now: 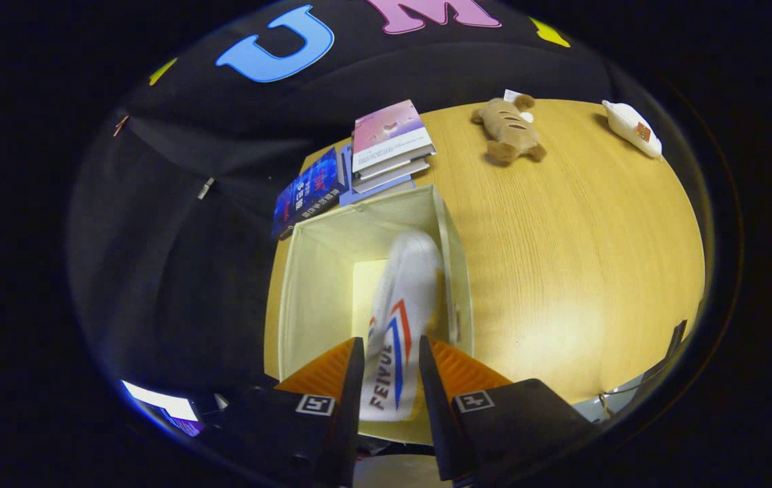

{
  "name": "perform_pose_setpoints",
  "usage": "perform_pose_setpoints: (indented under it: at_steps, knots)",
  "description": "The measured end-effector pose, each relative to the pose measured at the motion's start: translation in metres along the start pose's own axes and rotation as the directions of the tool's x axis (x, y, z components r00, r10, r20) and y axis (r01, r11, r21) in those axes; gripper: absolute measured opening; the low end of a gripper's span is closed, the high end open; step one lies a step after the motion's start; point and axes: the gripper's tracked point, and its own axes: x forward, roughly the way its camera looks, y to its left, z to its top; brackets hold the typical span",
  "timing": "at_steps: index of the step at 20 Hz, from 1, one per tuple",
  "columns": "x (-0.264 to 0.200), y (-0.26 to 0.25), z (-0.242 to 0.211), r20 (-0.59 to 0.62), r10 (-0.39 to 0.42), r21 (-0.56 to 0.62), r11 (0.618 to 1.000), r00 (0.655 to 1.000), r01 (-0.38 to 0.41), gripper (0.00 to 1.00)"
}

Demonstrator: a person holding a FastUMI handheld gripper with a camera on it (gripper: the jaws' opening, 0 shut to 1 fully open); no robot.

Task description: Open the storage box then place both shoes into the box .Put the left shoe in first, then the right shoe, with the right side of both shoes facing outward in a uniform manner.

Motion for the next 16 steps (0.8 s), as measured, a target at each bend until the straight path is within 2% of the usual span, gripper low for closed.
perform_pose_setpoints:
  at_steps: [2, 3, 7, 11, 16]
  knots:
    - [-0.009, 0.0, 0.012, 0.04, 0.006, 0.001, 1.0, 0.999, -0.006, 0.93]
    - [-0.015, -0.003, 0.019, 0.064, 0.002, 0.001, 1.0, 0.998, -0.002, 0.97]
    - [-0.045, -0.02, 0.046, 0.169, -0.017, -0.005, 1.0, 0.985, 0.018, 0.99]
    - [-0.084, -0.043, 0.077, 0.294, -0.04, -0.058, 0.997, 0.955, 0.059, 0.99]
    - [-0.133, -0.067, 0.106, 0.39, -0.002, -0.157, 0.985, 0.921, 0.069, 0.99]
